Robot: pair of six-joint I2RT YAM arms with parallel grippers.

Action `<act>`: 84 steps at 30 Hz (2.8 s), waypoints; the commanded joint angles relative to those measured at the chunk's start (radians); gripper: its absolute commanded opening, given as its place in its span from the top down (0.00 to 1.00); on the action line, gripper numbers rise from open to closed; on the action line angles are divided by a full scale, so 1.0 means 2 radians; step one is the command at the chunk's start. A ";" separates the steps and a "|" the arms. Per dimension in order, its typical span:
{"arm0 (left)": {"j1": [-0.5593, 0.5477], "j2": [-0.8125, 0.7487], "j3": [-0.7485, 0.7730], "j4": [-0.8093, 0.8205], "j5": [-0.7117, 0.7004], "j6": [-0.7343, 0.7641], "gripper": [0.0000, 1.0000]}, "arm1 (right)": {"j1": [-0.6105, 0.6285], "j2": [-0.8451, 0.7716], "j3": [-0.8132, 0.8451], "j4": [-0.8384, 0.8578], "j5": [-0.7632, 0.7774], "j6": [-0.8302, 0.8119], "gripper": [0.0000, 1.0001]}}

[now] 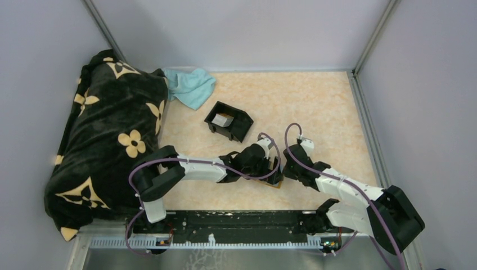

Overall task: Put the credit cards into the card holder
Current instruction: Insert the credit card into the card holder.

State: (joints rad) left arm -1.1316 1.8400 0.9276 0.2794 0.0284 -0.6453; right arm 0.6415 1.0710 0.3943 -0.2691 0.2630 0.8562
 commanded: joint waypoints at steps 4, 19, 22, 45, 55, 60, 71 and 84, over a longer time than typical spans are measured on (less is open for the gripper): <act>-0.034 0.063 0.010 -0.175 -0.056 -0.052 0.00 | 0.023 0.008 0.015 0.042 -0.037 0.017 0.91; -0.066 -0.015 0.023 -0.228 -0.215 -0.070 0.00 | 0.023 0.019 0.012 0.060 -0.046 0.013 0.91; -0.071 -0.039 0.001 -0.196 -0.236 -0.056 0.00 | 0.023 0.020 0.013 0.063 -0.047 0.011 0.91; -0.063 -0.115 -0.083 -0.054 -0.171 -0.009 0.00 | 0.023 0.029 0.019 0.067 -0.053 0.002 0.92; -0.063 -0.137 -0.091 -0.053 -0.183 0.002 0.00 | 0.023 0.032 0.026 0.068 -0.057 -0.002 0.92; -0.063 -0.127 -0.090 -0.056 -0.164 0.001 0.01 | 0.024 0.033 0.027 0.071 -0.059 -0.001 0.92; -0.062 -0.098 -0.085 -0.044 -0.125 -0.005 0.04 | 0.028 0.029 0.026 0.069 -0.056 0.002 0.92; -0.062 -0.098 -0.083 -0.018 -0.093 -0.017 0.09 | 0.028 0.007 0.020 0.054 -0.048 0.003 0.92</act>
State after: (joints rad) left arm -1.2606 1.6382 0.7494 0.2100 -0.2001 -0.6640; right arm 0.6872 1.1233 0.4084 -0.1673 0.1486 0.8642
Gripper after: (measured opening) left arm 0.926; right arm 0.083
